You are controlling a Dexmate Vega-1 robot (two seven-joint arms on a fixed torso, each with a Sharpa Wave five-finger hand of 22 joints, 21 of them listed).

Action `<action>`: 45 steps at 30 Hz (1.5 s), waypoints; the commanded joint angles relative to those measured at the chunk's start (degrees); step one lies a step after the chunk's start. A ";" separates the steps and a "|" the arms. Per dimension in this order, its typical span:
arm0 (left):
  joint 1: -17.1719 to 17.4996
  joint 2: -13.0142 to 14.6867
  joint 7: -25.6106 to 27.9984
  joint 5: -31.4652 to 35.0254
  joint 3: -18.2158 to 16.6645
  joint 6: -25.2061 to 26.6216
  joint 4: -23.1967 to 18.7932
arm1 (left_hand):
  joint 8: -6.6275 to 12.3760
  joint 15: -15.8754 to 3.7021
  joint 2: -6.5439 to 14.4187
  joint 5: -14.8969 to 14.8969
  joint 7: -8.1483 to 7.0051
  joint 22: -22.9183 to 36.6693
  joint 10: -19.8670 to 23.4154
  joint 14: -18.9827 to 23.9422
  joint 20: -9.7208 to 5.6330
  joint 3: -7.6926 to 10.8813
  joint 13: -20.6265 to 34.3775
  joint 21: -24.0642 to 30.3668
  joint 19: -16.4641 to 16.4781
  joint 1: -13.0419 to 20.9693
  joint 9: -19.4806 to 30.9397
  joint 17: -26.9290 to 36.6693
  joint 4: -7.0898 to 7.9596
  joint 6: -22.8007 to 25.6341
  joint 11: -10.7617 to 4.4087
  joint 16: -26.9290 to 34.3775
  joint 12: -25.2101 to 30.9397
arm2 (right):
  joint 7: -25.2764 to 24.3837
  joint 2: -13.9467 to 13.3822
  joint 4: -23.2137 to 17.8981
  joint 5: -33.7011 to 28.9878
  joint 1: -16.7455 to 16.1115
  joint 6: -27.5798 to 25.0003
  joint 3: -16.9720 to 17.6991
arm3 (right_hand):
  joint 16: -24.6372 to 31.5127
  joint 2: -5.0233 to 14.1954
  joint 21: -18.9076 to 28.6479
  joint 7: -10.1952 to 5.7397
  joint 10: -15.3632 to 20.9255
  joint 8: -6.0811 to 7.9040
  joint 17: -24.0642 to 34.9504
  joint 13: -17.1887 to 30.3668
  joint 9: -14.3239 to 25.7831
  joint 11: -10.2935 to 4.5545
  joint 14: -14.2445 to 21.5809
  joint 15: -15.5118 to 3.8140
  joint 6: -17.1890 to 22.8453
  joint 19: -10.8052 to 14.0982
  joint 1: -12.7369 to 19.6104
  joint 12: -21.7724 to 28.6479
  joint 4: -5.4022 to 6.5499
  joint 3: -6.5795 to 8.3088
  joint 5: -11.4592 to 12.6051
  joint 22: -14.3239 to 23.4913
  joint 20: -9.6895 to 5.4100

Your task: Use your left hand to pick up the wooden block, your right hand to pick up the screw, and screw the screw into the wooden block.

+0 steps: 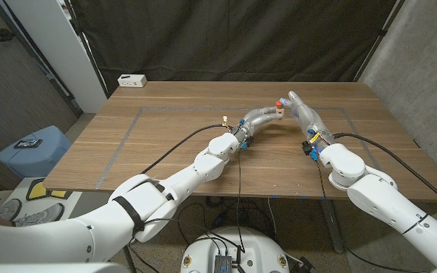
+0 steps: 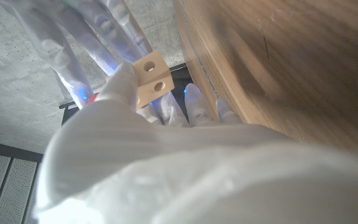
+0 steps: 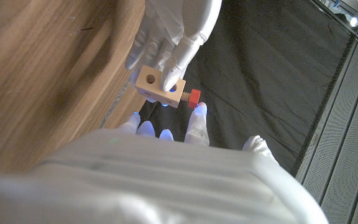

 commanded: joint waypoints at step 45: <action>-0.15 0.03 -0.07 0.42 0.17 0.10 -0.17 | 0.58 -3.78 0.38 0.44 -0.35 0.26 0.64 -0.24 0.08 0.16 0.35 0.46 0.17 1.09 0.11 0.21 -0.06 0.27 -0.41 0.21 0.70 | -0.07 1.31 3.30 -0.02 0.70 2.64 1.12 | 0.32 0.14 0.29 -0.88 -4.00 -0.95 0.01 0.13 0.20 0.88 -8.58 -0.02 -1.80 0.64 0.11 0.04 -0.25 0.62 0.38 0.16 0.15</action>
